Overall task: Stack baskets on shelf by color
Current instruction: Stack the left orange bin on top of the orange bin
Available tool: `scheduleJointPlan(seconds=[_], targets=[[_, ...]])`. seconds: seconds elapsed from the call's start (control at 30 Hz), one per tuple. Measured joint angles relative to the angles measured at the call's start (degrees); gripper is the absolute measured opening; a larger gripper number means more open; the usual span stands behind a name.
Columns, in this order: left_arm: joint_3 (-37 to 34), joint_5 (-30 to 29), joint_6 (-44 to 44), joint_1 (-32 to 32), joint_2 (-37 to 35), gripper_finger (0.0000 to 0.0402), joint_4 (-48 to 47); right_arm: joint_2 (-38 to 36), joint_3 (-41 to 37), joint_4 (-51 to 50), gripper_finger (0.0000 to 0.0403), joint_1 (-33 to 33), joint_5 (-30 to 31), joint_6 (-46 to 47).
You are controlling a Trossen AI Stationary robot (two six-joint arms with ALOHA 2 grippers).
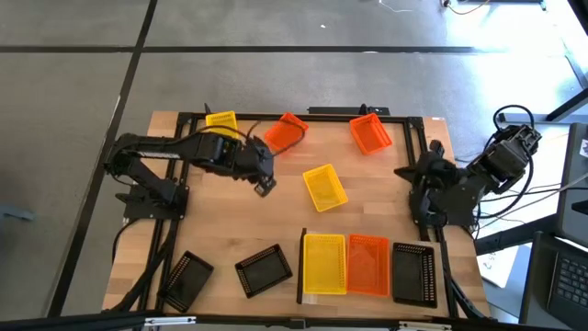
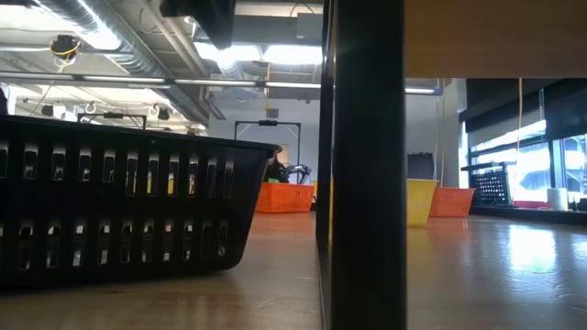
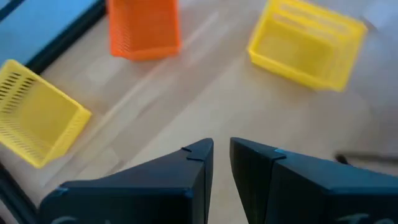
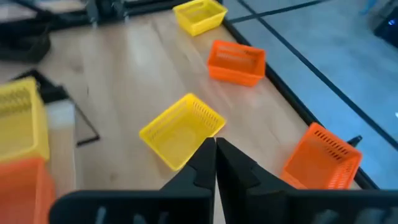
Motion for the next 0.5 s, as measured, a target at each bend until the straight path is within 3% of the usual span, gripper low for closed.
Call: scheduleJointPlan(seconds=[0.2, 0.5], targets=[[0.0, 0.2, 0.0, 7.2, 0.0, 0.0047, 1.6, -3.4, 0.0, -0.1, 0.0009, -2.9, 1.1, 2.1], [0.0, 9.9, 0.3, 18.2, 2.0, 0.0047, 8.6, -7.3, 0.0, -0.8, 0.0009, -8.7, 0.7, 1.9]])
